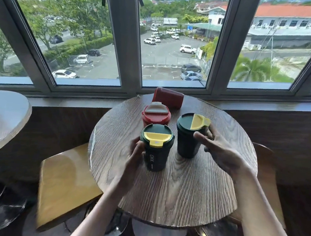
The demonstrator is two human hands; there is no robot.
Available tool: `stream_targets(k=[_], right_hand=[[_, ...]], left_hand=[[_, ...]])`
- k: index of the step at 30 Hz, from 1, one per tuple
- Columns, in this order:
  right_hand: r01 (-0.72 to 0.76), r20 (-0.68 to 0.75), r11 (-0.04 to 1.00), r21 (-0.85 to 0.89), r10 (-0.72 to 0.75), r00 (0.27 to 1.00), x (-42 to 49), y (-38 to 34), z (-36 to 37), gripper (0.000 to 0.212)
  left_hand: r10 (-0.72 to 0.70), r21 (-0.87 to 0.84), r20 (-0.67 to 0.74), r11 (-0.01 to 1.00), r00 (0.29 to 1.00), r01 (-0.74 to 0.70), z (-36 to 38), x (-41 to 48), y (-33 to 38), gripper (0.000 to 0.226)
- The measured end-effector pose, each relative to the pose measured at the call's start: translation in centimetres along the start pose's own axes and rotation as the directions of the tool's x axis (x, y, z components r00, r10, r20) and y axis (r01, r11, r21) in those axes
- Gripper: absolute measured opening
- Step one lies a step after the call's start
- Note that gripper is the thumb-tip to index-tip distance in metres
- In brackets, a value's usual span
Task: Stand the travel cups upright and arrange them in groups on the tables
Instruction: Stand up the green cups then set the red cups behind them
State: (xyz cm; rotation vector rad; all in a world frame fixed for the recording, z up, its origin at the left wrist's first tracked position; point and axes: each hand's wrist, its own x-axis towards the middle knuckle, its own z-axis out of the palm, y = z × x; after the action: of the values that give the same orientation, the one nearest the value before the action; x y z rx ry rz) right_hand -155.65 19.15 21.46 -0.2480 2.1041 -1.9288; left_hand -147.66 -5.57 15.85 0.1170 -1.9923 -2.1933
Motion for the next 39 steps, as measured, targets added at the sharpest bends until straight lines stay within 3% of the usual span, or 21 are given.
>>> stream_targets(k=[1,3,9,14,20,30,36,39], right_hand=[[0.008,0.028,0.998,0.055,-0.010,1.000,0.0,0.9,0.1,0.052],[0.011,0.033,0.997,0.074,-0.013,0.999,0.4,2.7,0.3,0.064],[0.033,-0.177,0.994,-0.105,-0.051,0.983,0.6,5.0,1.6,0.074],[0.029,-0.299,0.981,-0.190,-0.086,0.950,-0.6,6.1,3.0,0.081],[0.062,-0.265,0.960,-0.275,-0.138,0.954,-1.3,6.5,2.8,0.068],[0.063,-0.263,0.916,-0.397,-0.180,0.948,-2.0,6.3,4.6,0.080],[0.069,-0.247,0.908,-0.414,-0.185,0.951,-1.9,6.1,4.8,0.084],[0.092,-0.171,0.929,-0.359,-0.162,0.972,-2.0,6.1,4.1,0.083]], left_hand=[[0.007,0.018,0.027,1.000,1.000,-0.007,0.1,-0.5,0.0,0.068],[0.010,0.090,0.070,0.996,0.998,-0.016,0.4,-0.7,-0.1,0.066],[0.005,0.312,0.048,0.950,0.999,-0.020,0.4,-0.2,-1.6,0.069],[0.059,0.386,-0.010,0.921,0.998,-0.050,0.8,-0.4,-1.1,0.062],[0.061,0.363,-0.030,0.930,0.998,-0.046,0.8,-0.4,-1.2,0.064],[0.095,0.388,-0.025,0.918,0.995,-0.078,0.7,-0.3,-1.2,0.065],[0.110,0.371,-0.023,0.924,0.994,-0.094,0.7,-0.3,-1.3,0.065],[0.093,0.363,-0.017,0.928,0.996,-0.080,0.7,-0.4,-1.4,0.065]])
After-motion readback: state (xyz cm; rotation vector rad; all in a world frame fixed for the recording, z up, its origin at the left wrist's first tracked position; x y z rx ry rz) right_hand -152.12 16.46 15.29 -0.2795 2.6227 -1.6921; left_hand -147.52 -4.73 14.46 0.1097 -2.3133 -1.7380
